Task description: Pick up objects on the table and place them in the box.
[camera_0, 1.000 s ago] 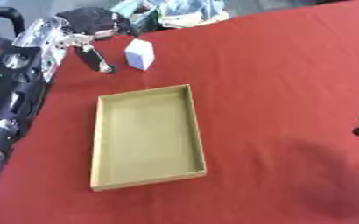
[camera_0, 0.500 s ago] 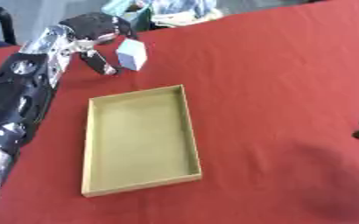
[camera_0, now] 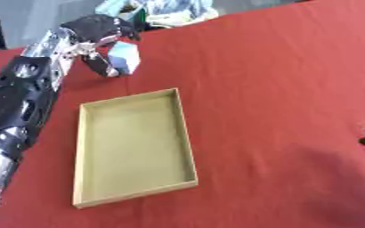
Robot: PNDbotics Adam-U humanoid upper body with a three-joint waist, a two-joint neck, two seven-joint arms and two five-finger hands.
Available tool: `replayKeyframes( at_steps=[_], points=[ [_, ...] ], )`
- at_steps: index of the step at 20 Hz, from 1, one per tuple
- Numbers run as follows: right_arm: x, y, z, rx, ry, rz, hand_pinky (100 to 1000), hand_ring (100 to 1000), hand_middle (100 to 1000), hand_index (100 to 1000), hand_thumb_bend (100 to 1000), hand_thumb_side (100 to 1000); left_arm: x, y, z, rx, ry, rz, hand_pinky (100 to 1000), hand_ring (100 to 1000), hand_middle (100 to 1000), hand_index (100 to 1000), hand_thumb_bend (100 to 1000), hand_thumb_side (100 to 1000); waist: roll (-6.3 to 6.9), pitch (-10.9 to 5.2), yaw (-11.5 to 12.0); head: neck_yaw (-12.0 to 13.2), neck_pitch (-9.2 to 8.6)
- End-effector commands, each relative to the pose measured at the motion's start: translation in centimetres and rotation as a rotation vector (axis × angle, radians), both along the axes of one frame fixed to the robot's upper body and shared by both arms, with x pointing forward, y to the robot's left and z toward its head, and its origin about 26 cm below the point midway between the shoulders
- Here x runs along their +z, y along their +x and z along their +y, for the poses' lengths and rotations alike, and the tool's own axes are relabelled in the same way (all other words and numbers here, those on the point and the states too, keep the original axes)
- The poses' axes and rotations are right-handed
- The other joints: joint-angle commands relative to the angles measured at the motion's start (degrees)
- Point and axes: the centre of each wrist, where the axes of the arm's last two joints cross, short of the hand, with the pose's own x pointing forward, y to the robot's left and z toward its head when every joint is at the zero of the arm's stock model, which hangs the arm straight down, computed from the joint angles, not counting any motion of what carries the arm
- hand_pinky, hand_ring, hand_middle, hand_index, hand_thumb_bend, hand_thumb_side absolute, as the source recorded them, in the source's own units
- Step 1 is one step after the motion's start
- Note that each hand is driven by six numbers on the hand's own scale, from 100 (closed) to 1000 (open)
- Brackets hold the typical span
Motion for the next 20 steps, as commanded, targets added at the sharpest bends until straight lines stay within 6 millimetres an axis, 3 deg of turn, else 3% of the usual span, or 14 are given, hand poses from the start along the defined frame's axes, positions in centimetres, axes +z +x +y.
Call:
replayKeyframes(
  at_steps=[1, 5, 11, 20],
  points=[
    [0.8, 0.1, -0.3, 0.006, -0.017, -0.021, 730, 656, 677, 902, 100, 747, 2.0, -0.3, 1.3, 0.054, 0.029, -0.007, 795, 756, 699, 831, 468, 102, -0.25, -1.02, -0.1, 0.2, -0.52],
    [0.8, 0.1, -0.3, 0.008, -0.017, -0.021, 730, 657, 677, 902, 100, 747, 2.0, -0.3, 1.4, 0.078, 0.036, 0.035, 764, 688, 622, 767, 378, 100, -0.11, -1.09, 0.0, 0.3, -0.36],
    [0.7, 0.0, -0.3, 0.005, -0.017, -0.017, 730, 657, 677, 902, 100, 747, 2.2, -0.5, 1.4, 0.071, 0.008, 0.039, 695, 569, 504, 664, 130, 100, -0.01, -1.36, 0.3, 0.5, -0.01],
    [0.6, 0.0, -0.4, 0.002, -0.017, -0.008, 730, 659, 678, 902, 100, 745, 3.3, -1.0, 1.6, 0.024, -0.043, 0.013, 676, 537, 471, 633, 100, 102, -0.06, -2.40, 1.4, 0.3, 0.77]
  ],
)
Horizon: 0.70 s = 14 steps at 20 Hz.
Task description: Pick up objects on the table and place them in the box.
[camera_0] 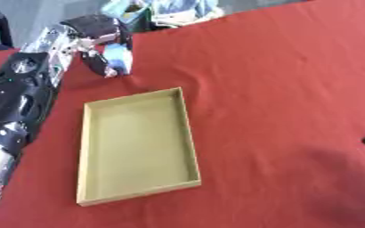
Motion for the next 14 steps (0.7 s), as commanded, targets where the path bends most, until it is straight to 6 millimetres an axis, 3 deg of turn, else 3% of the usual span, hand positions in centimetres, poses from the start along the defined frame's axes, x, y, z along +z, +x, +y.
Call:
replayKeyframes(
  at_steps=[1, 14],
  points=[
    [0.5, -0.1, -0.4, -0.001, -0.014, -0.011, 730, 659, 678, 902, 100, 745, 2.3, -0.8, 1.1, -0.005, -0.010, -0.056, 676, 538, 472, 635, 100, 100, -0.42, -1.71, 0.3, -0.1, 0.32],
    [-0.2, -0.4, -0.7, -0.015, -0.006, 0.020, 731, 663, 678, 902, 100, 743, 4.1, -2.3, -0.1, -0.166, -0.010, -0.116, 674, 535, 473, 637, 100, 100, -0.97, -4.61, 3.5, -1.0, 1.63]
  ],
)
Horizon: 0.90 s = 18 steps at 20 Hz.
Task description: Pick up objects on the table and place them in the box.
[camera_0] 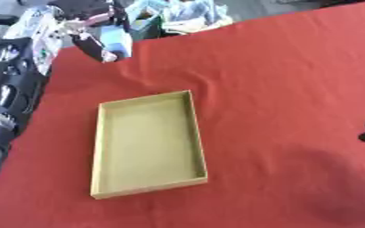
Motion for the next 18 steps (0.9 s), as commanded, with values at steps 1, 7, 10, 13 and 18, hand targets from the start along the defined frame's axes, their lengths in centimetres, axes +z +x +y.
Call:
replayKeyframes(
  at_steps=[1, 7, 10, 13, 18],
  points=[
    [0.4, -0.1, -0.5, -0.007, -0.005, -0.008, 731, 664, 679, 902, 100, 743, 2.4, -1.1, 0.2, -0.054, 0.029, -0.054, 675, 537, 475, 638, 100, 100, -0.58, -1.74, 0.6, -0.3, 0.58],
    [0.1, -0.3, -0.5, -0.008, -0.002, 0.008, 732, 666, 679, 903, 100, 743, 2.1, -2.5, -2.2, -0.233, 0.103, -0.055, 673, 540, 479, 643, 100, 106, -0.95, -2.80, 3.0, -1.2, 0.86],
    [0.1, -0.3, -0.5, -0.007, 0.000, 0.011, 732, 666, 679, 903, 100, 743, 1.2, -3.2, -3.2, -0.311, 0.147, -0.031, 674, 547, 487, 650, 100, 111, -1.25, -3.12, 4.1, -1.9, 0.99],
    [0.0, -0.3, -0.4, -0.004, 0.003, 0.012, 731, 666, 679, 904, 100, 742, 0.3, -3.9, -4.5, -0.375, 0.164, -0.001, 668, 547, 486, 650, 100, 120, -1.42, -3.42, 4.4, -2.1, 0.95],
    [0.0, -0.3, -0.3, 0.002, 0.007, 0.014, 731, 666, 679, 904, 100, 742, -1.0, -4.8, -6.6, -0.462, 0.163, 0.059, 670, 559, 498, 660, 100, 126, -1.71, -3.77, 4.2, -2.3, 1.01]
  ],
)
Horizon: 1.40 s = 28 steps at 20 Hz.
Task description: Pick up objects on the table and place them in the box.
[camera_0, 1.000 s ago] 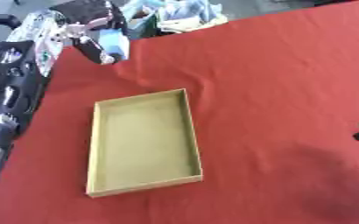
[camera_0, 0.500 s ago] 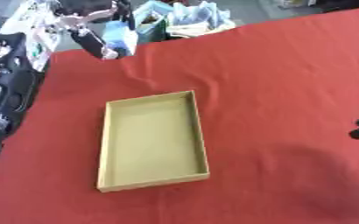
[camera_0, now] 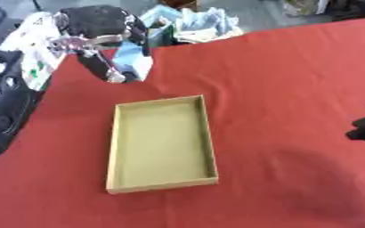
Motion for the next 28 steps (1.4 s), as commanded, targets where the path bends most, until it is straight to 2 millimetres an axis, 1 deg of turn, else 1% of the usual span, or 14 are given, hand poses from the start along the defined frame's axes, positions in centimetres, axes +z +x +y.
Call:
replayKeyframes(
  at_steps=[1, 6, 14, 17, 21, 22, 23, 28],
  points=[
    [0.5, 0.0, 0.0, 0.008, 0.001, -0.014, 731, 666, 678, 904, 100, 741, 0.9, -0.9, -0.6, -0.035, 0.018, 0.007, 670, 561, 501, 662, 100, 129, -0.58, -1.30, -0.1, -0.3, 0.16],
    [0.4, 0.0, 0.1, 0.012, 0.005, -0.013, 731, 666, 678, 904, 100, 741, -0.4, -1.2, -2.0, -0.050, 0.043, 0.099, 673, 570, 512, 671, 100, 133, -0.95, -1.47, 0.0, -0.2, 0.22],
    [0.4, 0.0, 0.2, 0.015, 0.009, -0.011, 730, 666, 678, 904, 100, 743, -3.1, -1.1, -3.6, -0.061, 0.120, 0.162, 684, 592, 538, 694, 100, 136, -1.18, -1.21, 0.4, 0.2, 0.63],
    [0.4, 0.0, 0.2, 0.014, 0.009, -0.011, 730, 666, 678, 903, 100, 744, -3.7, -1.0, -3.8, -0.061, 0.133, 0.171, 685, 596, 542, 698, 100, 137, -1.24, -0.99, 0.6, 0.4, 0.80],
    [0.4, 0.0, 0.2, 0.012, 0.009, -0.011, 729, 666, 677, 903, 100, 744, -4.2, -0.9, -3.9, -0.058, 0.153, 0.183, 692, 607, 556, 712, 122, 136, -1.28, -0.71, 0.8, 0.5, 1.12],
    [0.4, 0.0, 0.1, 0.012, 0.008, -0.011, 729, 666, 677, 903, 100, 745, -4.3, -0.9, -3.9, -0.058, 0.159, 0.185, 696, 614, 563, 723, 149, 133, -1.30, -0.64, 0.9, 0.5, 1.19],
    [0.3, 0.0, 0.1, 0.012, 0.007, -0.011, 729, 666, 677, 903, 100, 745, -4.3, -0.9, -3.9, -0.058, 0.166, 0.186, 697, 616, 565, 725, 154, 132, -1.31, -0.59, 1.0, 0.5, 1.24],
    [0.4, 0.0, 0.1, 0.012, 0.007, -0.011, 729, 666, 677, 903, 100, 745, -4.6, -1.1, -3.5, -0.035, 0.221, 0.194, 726, 682, 622, 778, 199, 138, -1.43, -0.45, 1.5, 0.4, 1.38]
  ],
)
